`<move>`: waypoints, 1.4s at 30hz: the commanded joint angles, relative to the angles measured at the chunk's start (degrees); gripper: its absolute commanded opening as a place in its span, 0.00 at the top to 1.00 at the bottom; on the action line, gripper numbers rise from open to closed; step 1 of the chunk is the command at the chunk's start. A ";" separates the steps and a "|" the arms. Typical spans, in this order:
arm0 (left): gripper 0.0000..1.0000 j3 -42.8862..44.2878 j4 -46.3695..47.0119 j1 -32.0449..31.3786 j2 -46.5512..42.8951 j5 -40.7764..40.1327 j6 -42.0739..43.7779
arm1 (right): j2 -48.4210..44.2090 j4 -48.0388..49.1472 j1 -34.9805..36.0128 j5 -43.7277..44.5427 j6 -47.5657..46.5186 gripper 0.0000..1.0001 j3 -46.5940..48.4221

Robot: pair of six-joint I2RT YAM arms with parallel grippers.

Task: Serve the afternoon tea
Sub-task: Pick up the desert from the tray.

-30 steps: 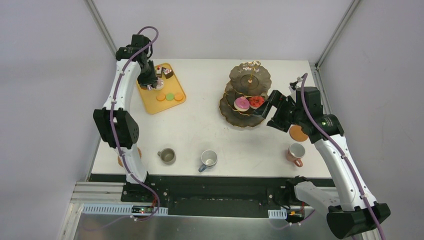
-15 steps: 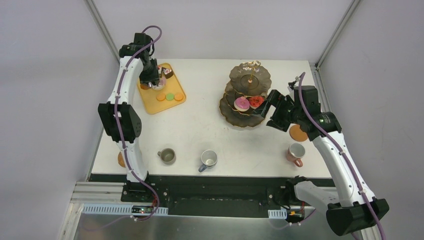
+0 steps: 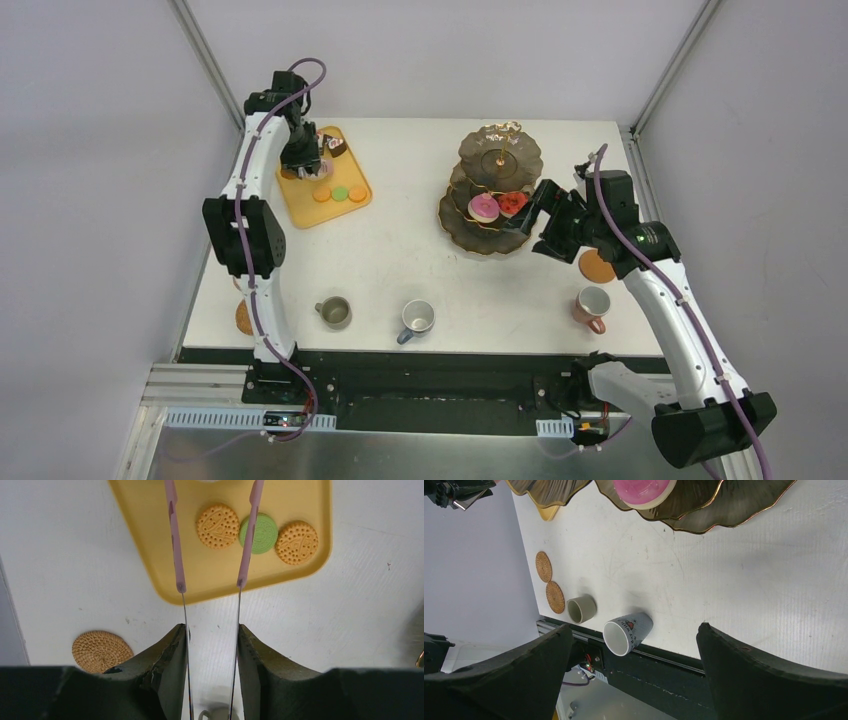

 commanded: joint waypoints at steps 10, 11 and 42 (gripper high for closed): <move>0.60 4.72 1.25 1.01 3.72 -1.18 0.48 | 0.52 -0.27 0.19 0.51 -1.03 0.01 3.07; 0.60 5.11 1.32 1.01 4.12 -0.94 0.37 | 0.59 -0.35 0.16 0.51 -1.10 0.01 3.08; 0.84 4.32 0.63 1.85 -2.22 -0.06 -0.38 | 0.14 -1.09 0.12 1.14 -1.54 0.01 4.49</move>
